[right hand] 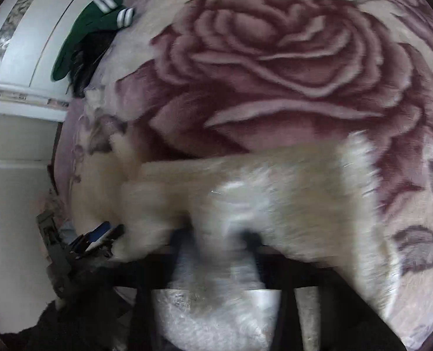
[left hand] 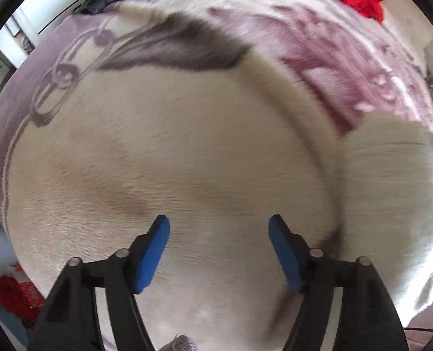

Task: Fold large clothes

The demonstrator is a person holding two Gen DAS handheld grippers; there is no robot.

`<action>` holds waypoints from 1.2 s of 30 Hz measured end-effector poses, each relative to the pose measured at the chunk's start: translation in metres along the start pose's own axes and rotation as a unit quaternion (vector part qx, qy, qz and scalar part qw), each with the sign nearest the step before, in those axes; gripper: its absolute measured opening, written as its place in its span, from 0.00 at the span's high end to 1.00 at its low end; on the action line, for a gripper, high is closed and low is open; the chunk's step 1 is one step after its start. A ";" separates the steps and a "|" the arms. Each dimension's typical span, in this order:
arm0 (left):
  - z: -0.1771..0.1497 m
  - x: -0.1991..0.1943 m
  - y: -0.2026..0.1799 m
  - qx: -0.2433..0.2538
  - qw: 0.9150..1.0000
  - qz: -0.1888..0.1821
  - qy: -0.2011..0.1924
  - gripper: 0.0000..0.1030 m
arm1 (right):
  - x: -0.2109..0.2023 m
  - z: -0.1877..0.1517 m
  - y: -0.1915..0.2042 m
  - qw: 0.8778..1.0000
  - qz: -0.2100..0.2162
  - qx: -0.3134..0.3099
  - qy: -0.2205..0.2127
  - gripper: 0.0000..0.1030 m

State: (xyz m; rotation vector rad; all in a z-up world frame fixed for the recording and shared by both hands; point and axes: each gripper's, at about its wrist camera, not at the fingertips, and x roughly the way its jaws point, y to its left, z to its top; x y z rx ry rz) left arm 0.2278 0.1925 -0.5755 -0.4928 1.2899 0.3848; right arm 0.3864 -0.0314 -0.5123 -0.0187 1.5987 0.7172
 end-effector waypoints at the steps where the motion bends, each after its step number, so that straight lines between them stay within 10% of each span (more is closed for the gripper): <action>1: 0.001 -0.005 -0.009 0.002 1.000 -0.014 -0.002 0.33 | -0.010 -0.003 0.008 1.000 -0.004 -0.005 -0.014 0.83; 7: 0.005 -0.025 -0.050 -0.014 0.995 -0.103 -0.005 0.33 | -0.086 0.001 -0.010 0.993 0.014 0.041 -0.108 0.84; 12: 0.013 -0.012 -0.106 0.041 0.994 -0.102 -0.007 0.32 | -0.054 0.010 -0.084 0.990 0.027 0.124 -0.061 0.83; 18: 0.010 0.014 -0.098 0.044 0.997 -0.058 -0.002 0.33 | -0.026 -0.010 -0.118 0.983 0.103 0.152 0.014 0.30; 22: 0.005 0.008 -0.109 0.067 0.997 -0.024 -0.015 0.33 | 0.002 -0.043 -0.111 0.979 0.145 0.131 0.064 0.32; 24: 0.005 0.006 -0.116 0.081 0.996 0.000 -0.020 0.33 | 0.003 -0.058 -0.099 0.986 0.121 0.101 0.047 0.85; 25: 0.006 0.006 -0.117 0.084 0.996 0.001 -0.022 0.32 | 0.002 -0.061 -0.098 0.986 0.114 0.108 0.046 0.88; 29: 0.017 0.007 -0.125 0.090 0.995 -0.018 -0.033 0.32 | -0.053 -0.070 -0.102 0.985 0.100 0.133 -0.055 0.89; 36: 0.029 0.006 -0.112 0.076 0.997 -0.012 -0.012 0.32 | 0.008 -0.074 -0.122 0.985 0.067 0.157 0.012 0.82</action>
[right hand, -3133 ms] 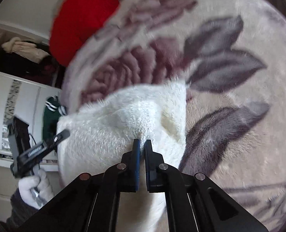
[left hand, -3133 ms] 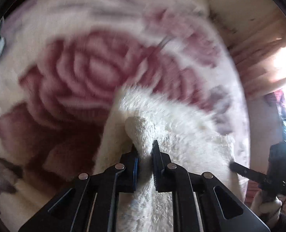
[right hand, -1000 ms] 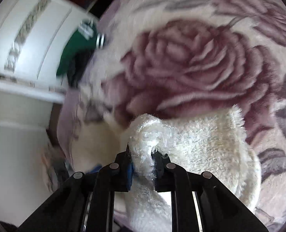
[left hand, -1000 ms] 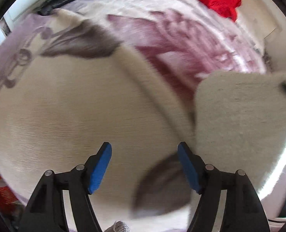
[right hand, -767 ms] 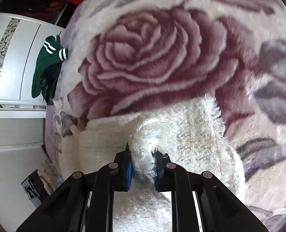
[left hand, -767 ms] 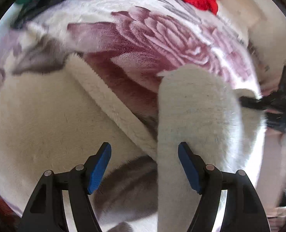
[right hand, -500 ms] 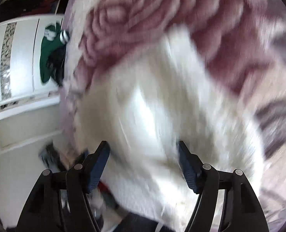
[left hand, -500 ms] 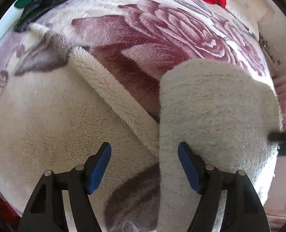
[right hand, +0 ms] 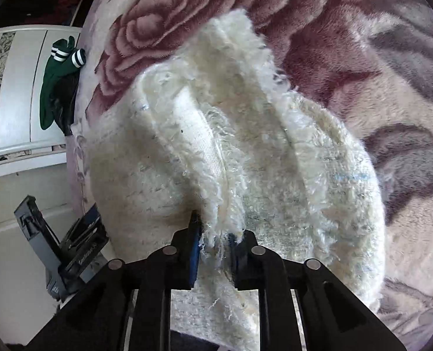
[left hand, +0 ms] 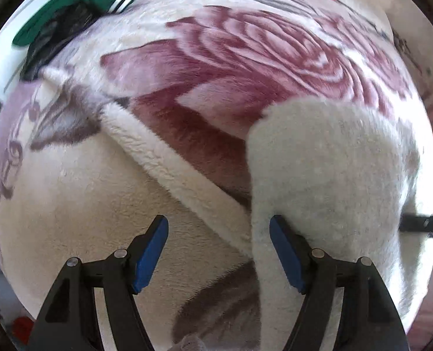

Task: Fold large clothes

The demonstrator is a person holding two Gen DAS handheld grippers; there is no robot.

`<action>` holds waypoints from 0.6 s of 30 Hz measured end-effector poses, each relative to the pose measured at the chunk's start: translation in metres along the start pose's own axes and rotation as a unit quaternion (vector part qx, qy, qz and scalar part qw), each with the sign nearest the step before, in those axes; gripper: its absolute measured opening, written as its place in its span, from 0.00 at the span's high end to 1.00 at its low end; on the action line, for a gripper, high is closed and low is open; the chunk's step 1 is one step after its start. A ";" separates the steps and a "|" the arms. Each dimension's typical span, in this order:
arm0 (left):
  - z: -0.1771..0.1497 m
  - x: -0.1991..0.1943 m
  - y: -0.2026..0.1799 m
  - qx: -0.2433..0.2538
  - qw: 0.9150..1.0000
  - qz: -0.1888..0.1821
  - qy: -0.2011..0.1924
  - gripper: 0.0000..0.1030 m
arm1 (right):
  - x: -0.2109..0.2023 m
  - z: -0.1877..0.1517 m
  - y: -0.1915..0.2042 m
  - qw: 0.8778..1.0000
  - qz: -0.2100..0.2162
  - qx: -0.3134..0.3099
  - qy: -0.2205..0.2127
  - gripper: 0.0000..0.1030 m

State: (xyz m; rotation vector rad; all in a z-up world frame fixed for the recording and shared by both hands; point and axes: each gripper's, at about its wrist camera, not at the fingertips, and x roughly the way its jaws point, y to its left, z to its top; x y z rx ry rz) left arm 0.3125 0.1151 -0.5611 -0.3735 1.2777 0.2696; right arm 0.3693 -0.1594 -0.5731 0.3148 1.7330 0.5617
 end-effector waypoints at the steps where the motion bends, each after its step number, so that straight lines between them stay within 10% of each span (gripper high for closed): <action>1: 0.003 -0.002 0.007 -0.017 1.000 -0.014 0.002 0.32 | 0.000 -0.001 0.004 1.000 0.000 -0.006 0.001 0.80; 6: 0.022 0.027 0.036 -0.127 0.980 -0.144 0.057 0.32 | -0.009 -0.007 0.013 0.999 -0.002 -0.038 0.012 0.64; 11: 0.018 0.027 0.057 -0.139 0.969 -0.198 0.054 0.32 | -0.028 -0.004 0.012 0.999 0.026 -0.032 0.002 0.17; 18: -0.025 0.020 0.068 -0.138 0.941 -0.297 0.083 0.32 | -0.060 0.001 -0.075 0.997 0.059 0.029 -0.045 0.02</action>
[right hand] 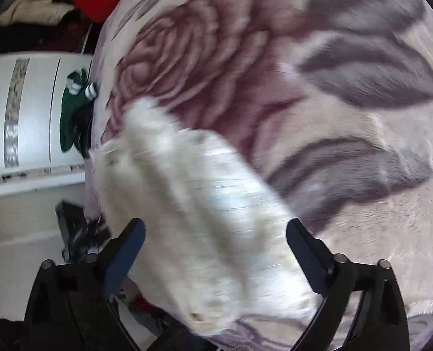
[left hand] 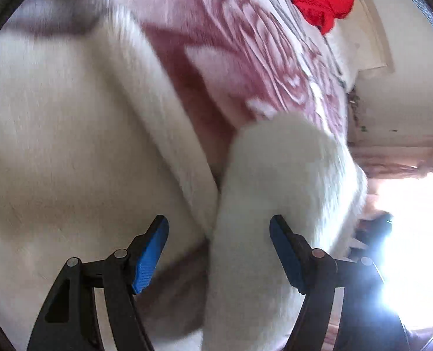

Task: Fold large clothes

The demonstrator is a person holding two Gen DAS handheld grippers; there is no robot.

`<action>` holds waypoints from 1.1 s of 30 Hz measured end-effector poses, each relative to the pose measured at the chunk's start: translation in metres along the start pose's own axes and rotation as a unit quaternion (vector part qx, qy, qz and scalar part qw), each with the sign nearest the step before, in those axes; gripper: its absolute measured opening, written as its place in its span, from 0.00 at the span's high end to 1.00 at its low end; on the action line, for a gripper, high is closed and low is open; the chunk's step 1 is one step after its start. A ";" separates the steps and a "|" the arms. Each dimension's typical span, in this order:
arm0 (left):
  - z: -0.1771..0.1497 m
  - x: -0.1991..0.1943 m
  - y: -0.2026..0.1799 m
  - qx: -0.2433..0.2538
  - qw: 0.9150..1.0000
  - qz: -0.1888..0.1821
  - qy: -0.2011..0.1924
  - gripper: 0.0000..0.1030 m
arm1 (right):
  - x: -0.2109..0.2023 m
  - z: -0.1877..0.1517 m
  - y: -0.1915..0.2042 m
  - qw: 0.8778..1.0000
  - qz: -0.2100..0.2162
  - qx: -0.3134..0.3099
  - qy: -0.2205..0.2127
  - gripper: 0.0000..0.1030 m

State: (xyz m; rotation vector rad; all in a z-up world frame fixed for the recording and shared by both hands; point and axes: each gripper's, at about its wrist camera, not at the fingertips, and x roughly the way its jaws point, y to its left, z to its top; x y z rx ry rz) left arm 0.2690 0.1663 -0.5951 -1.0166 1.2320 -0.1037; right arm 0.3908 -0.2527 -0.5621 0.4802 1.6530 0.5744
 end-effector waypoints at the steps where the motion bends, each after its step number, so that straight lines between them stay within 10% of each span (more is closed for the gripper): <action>1: -0.006 0.002 0.000 0.000 1.000 -0.019 0.005 0.32 | 0.009 0.002 -0.016 1.000 0.013 0.006 0.016 0.02; 9: -0.014 -0.011 -0.001 -0.005 0.994 -0.109 -0.002 0.32 | 0.098 0.015 -0.061 0.981 0.148 0.031 0.122 0.00; 14: -0.026 0.019 -0.018 0.037 0.994 -0.098 0.045 0.25 | 0.103 0.021 -0.067 0.974 0.186 0.021 0.128 0.00; 19: -0.021 0.018 -0.040 0.070 0.995 -0.074 -0.005 0.33 | 0.105 0.018 -0.070 0.972 0.200 0.010 0.125 0.01; 22: -0.016 0.007 -0.058 0.097 0.994 -0.044 -0.018 0.40 | 0.112 0.012 -0.055 0.974 0.189 -0.003 0.122 0.44; 33: 0.047 0.000 -0.122 0.168 0.985 -0.022 -0.013 0.42 | 0.066 0.015 -0.017 0.975 0.221 -0.008 0.027 0.67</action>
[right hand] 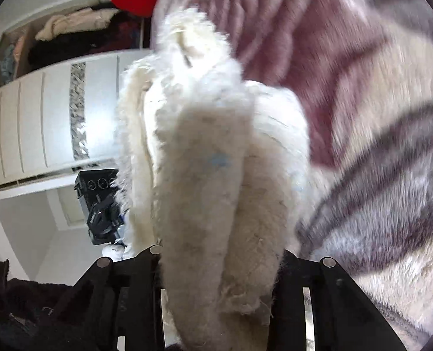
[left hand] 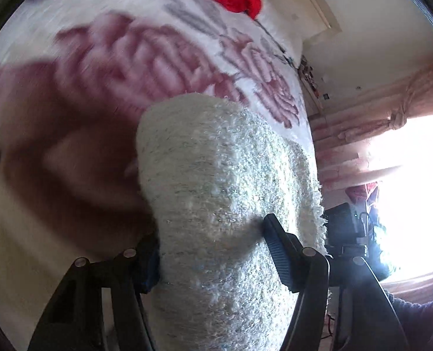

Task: Fold large clothes

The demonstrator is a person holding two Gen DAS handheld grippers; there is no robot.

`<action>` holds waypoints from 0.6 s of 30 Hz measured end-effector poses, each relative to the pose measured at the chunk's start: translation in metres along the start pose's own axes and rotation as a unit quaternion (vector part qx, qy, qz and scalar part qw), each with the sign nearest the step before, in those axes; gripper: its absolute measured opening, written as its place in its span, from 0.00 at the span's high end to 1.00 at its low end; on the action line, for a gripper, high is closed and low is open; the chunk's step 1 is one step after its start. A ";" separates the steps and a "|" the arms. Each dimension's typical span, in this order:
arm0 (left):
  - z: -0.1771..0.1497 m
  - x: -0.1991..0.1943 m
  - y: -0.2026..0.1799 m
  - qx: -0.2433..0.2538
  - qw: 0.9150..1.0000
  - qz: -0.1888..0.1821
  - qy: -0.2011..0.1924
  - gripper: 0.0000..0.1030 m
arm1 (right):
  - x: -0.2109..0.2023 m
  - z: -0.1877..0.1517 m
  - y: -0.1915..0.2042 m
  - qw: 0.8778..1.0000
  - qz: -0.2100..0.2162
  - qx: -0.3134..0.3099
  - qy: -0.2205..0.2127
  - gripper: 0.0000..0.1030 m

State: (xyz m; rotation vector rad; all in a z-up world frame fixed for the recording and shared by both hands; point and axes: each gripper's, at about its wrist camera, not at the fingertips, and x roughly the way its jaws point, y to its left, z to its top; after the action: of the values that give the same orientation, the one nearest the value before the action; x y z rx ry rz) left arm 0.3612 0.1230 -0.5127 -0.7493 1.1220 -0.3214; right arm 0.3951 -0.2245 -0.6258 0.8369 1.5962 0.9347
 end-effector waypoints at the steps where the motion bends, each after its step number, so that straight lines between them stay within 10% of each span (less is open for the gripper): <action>1: 0.010 0.006 -0.006 0.008 1.000 -0.001 0.000 0.42 | -0.002 0.007 0.005 1.000 0.002 -0.002 -0.012 0.67; 18: 0.245 0.179 -0.045 0.122 0.992 0.012 0.028 0.42 | -0.102 0.299 0.003 0.988 -0.043 -0.040 -0.145 0.67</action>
State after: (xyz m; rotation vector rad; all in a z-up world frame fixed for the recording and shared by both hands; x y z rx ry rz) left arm 0.6627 0.0783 -0.5506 -0.5124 1.1204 -0.4520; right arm 0.7082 -0.2673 -0.6203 0.8012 1.3257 0.7712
